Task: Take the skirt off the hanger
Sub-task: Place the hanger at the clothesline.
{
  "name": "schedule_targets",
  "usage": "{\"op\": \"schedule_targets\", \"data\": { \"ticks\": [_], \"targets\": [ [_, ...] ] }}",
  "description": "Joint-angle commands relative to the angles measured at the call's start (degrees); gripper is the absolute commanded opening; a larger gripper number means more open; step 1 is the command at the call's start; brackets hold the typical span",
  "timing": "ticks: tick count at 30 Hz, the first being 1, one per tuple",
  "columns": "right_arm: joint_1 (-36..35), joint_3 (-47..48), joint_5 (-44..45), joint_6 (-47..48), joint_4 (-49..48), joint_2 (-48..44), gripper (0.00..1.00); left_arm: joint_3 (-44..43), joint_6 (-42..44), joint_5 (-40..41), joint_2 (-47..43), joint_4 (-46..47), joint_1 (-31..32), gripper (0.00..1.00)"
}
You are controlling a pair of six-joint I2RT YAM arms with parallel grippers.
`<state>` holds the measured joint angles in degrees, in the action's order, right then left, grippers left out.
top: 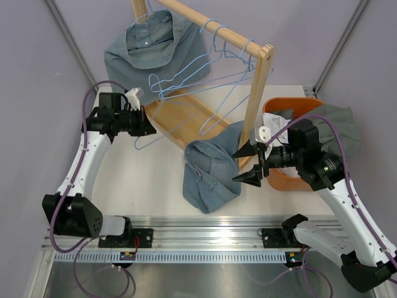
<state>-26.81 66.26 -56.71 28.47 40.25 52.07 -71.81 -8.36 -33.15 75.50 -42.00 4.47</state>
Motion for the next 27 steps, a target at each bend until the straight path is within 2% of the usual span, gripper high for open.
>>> {"op": "schedule_targets", "data": {
  "ticks": [1, 2, 5, 8, 13, 19, 27],
  "targets": [
    [0.53, 0.1, -1.48, -0.43, -1.49, -0.48, 0.8, -9.89, 2.02, 9.75, 4.63, 1.75, -0.16, 0.0],
    [0.53, 0.27, -1.3, 0.09, -1.14, -0.57, 0.8, -11.41, 2.55, 14.2, 5.7, 1.74, -0.16, 0.0],
    [0.53, 0.45, -1.39, 0.8, 0.18, -0.48, 0.8, -15.45, 5.19, 20.38, 9.12, 2.62, -0.16, 0.0],
    [0.53, 0.36, -1.74, 0.71, 0.88, -0.39, 0.8, -18.87, 8.0, 19.88, 11.67, 6.13, 0.01, 0.0],
    [0.62, -0.08, -2.18, 0.62, 1.41, -0.48, 0.8, -29.42, 15.74, 20.75, 17.91, 4.29, 0.8, 0.0],
    [0.62, -0.34, -2.27, 0.53, 1.32, -0.31, 0.8, -33.13, 21.45, 18.65, 20.99, 7.89, 4.49, 0.0],
    [0.62, -0.78, -2.62, 0.18, 0.71, -1.09, 0.8, -46.92, 24.62, 16.54, 29.69, 6.22, 8.01, 0.0]
  ]
}}
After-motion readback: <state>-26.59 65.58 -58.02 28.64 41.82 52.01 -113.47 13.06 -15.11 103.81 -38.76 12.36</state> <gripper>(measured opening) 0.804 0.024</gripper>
